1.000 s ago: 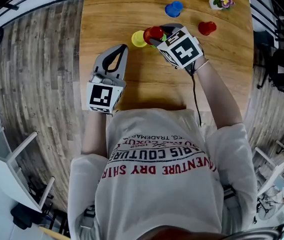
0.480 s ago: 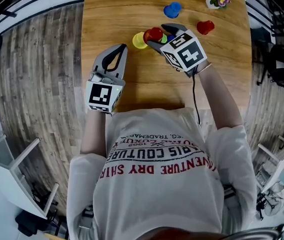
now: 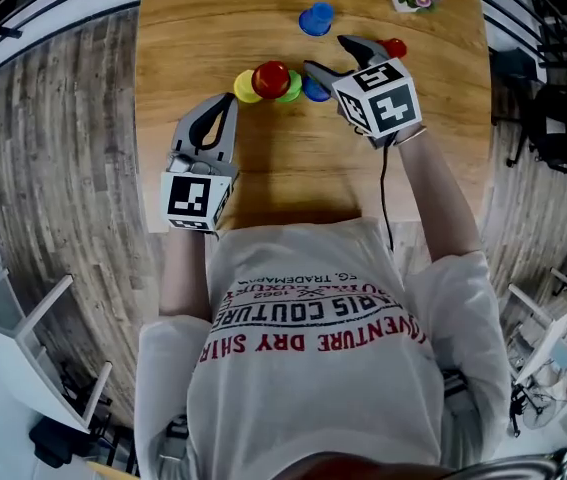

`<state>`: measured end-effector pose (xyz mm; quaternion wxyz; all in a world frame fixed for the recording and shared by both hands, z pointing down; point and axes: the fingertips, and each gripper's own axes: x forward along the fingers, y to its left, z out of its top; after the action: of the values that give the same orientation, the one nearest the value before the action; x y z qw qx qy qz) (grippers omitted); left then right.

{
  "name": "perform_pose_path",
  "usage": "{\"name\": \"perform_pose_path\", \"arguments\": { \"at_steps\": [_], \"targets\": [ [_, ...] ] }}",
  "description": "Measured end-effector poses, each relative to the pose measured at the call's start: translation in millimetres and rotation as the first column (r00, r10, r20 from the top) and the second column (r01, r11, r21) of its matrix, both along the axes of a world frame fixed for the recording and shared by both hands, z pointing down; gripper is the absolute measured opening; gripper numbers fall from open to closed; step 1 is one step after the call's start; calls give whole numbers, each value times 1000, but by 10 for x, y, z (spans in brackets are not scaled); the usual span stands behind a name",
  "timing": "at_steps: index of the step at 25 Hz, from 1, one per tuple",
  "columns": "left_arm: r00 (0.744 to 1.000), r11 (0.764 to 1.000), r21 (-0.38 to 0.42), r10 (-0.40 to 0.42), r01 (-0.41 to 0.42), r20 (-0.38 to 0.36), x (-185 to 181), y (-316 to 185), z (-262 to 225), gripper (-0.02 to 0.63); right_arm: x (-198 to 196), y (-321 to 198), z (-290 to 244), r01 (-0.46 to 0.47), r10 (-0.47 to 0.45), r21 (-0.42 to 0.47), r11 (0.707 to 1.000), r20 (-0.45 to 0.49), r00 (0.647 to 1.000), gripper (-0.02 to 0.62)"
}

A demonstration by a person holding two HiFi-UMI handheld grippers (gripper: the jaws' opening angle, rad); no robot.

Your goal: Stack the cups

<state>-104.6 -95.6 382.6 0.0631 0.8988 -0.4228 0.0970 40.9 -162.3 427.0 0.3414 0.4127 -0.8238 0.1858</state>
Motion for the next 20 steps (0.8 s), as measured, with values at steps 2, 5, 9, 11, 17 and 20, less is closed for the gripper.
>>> {"name": "perform_pose_path", "arguments": {
  "at_steps": [2,5,9,11,17,20],
  "targets": [
    [1000,1000,-10,-21,22,12,41,6,39,17,111,-103,100,4,-4,9,1000,-2,1000,304],
    [997,998,-21,-56,58,48,58,-15,123,17,198,-290,297,21,-21,3,1000,-11,1000,304],
    [990,992,-19,-119,121,71,80,-41,162,17,281,-570,547,-2,2,3,1000,7,1000,304],
    [985,987,-26,-157,159,75,87,-48,192,17,314,-705,650,-26,26,9,1000,16,1000,304],
    [968,971,-35,-232,236,92,216,-59,285,17,343,-1036,900,-34,34,15,999,31,999,304],
    [965,969,-38,-239,244,110,281,-70,335,17,356,-1158,1017,-30,30,6,1000,32,999,304]
  ]
}}
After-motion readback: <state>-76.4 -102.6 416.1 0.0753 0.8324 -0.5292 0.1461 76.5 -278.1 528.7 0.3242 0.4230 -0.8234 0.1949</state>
